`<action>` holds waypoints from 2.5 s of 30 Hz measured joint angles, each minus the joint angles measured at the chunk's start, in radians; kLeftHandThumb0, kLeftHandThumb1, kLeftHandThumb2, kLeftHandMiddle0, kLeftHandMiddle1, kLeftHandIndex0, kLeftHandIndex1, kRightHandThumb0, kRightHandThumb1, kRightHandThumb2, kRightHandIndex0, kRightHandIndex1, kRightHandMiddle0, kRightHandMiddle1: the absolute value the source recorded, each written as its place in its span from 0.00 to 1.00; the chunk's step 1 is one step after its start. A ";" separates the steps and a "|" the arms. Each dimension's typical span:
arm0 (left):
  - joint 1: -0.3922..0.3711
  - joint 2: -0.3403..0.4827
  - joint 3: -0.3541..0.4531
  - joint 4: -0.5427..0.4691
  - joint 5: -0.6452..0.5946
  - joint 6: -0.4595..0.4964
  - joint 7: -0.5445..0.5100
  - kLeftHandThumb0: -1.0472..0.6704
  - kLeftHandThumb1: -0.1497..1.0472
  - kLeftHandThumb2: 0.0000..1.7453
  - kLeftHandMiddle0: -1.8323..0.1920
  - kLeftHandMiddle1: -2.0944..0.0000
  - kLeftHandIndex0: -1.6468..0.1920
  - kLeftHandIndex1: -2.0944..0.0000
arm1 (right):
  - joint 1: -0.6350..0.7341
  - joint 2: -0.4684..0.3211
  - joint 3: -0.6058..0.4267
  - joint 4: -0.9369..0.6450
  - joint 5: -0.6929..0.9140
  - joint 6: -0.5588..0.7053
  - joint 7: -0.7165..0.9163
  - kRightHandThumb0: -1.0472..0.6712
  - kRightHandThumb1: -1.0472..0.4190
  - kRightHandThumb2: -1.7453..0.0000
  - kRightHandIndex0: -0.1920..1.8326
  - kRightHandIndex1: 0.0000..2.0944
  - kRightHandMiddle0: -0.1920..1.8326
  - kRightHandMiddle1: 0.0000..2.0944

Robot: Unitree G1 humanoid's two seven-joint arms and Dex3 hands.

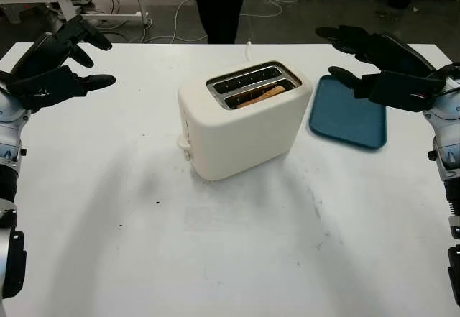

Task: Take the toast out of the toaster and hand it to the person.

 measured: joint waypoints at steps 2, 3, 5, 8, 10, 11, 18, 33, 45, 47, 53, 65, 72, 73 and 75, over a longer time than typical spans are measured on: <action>0.000 -0.006 0.000 0.000 0.000 -0.002 0.000 0.00 0.89 0.19 0.91 0.17 0.90 0.29 | 0.000 0.000 0.000 0.000 0.000 0.000 0.000 0.09 0.09 0.58 0.22 0.06 0.23 0.02; 0.000 -0.008 0.000 0.000 -0.001 -0.003 0.000 0.00 0.89 0.19 0.91 0.17 0.90 0.28 | 0.000 0.000 0.000 0.000 0.000 0.000 0.000 0.09 0.09 0.58 0.22 0.06 0.23 0.02; 0.000 -0.009 0.000 0.000 -0.002 -0.004 -0.001 0.00 0.89 0.18 0.91 0.17 0.90 0.28 | 0.000 0.000 0.000 0.000 0.000 0.000 0.000 0.09 0.09 0.58 0.22 0.07 0.23 0.02; 0.000 -0.011 0.000 0.000 -0.003 -0.004 -0.002 0.00 0.89 0.17 0.91 0.17 0.90 0.28 | 0.000 0.000 0.000 0.000 0.001 0.000 0.000 0.10 0.09 0.58 0.22 0.07 0.23 0.02; 0.000 -0.013 0.000 0.000 -0.003 -0.004 -0.002 0.00 0.89 0.17 0.91 0.17 0.90 0.28 | 0.000 0.000 -0.001 0.003 0.002 0.000 -0.001 0.10 0.09 0.58 0.22 0.08 0.23 0.02; 0.000 -0.013 0.000 0.000 -0.003 -0.004 -0.002 0.00 0.89 0.17 0.91 0.17 0.90 0.28 | 0.000 0.000 -0.002 0.004 0.003 -0.001 -0.001 0.11 0.09 0.59 0.22 0.08 0.23 0.02; 0.012 -0.014 0.000 0.000 -0.003 -0.026 0.002 0.00 0.89 0.19 0.91 0.17 0.90 0.29 | 0.004 0.004 -0.033 -0.007 0.028 0.013 -0.001 0.10 0.09 0.61 0.18 0.09 0.21 0.01; 0.017 -0.015 0.000 -0.007 -0.011 -0.023 -0.002 0.00 0.89 0.17 0.91 0.19 0.90 0.33 | 0.026 0.003 -0.041 -0.028 0.053 0.052 0.000 0.10 0.09 0.62 0.15 0.13 0.21 0.00; 0.017 -0.016 0.001 -0.021 -0.012 -0.012 -0.002 0.00 0.89 0.17 0.91 0.17 0.90 0.31 | 0.026 0.003 -0.041 -0.031 0.049 0.062 0.000 0.11 0.09 0.61 0.14 0.19 0.22 0.01; 0.017 -0.016 0.001 -0.021 -0.012 -0.012 -0.002 0.00 0.89 0.17 0.91 0.17 0.90 0.31 | 0.026 0.003 -0.041 -0.033 0.049 0.062 0.000 0.10 0.09 0.62 0.13 0.20 0.22 0.01; 0.017 -0.016 0.001 -0.021 -0.012 -0.011 -0.002 0.00 0.89 0.17 0.91 0.17 0.90 0.31 | 0.026 0.003 -0.041 -0.041 0.046 0.062 0.000 0.10 0.09 0.61 0.11 0.23 0.22 0.01; 0.017 -0.018 0.001 -0.019 -0.021 -0.011 -0.002 0.00 0.89 0.17 0.91 0.17 0.90 0.31 | 0.026 0.000 -0.038 -0.045 0.048 0.065 0.000 0.11 0.09 0.62 0.10 0.27 0.22 0.01; 0.017 -0.018 0.005 -0.019 -0.025 -0.011 -0.002 0.00 0.89 0.17 0.91 0.18 0.90 0.32 | 0.026 0.000 -0.038 -0.045 0.051 0.071 0.002 0.11 0.09 0.64 0.09 0.28 0.22 0.01; 0.017 -0.018 0.006 -0.019 -0.028 -0.011 -0.002 0.00 0.89 0.17 0.91 0.18 0.90 0.32 | 0.026 0.000 -0.038 -0.045 0.052 0.072 0.002 0.11 0.09 0.65 0.09 0.28 0.22 0.01; 0.017 -0.018 0.006 -0.019 -0.034 -0.011 -0.002 0.00 0.89 0.17 0.91 0.18 0.90 0.32 | 0.025 0.000 -0.038 -0.045 0.052 0.074 0.004 0.10 0.09 0.64 0.10 0.28 0.22 0.01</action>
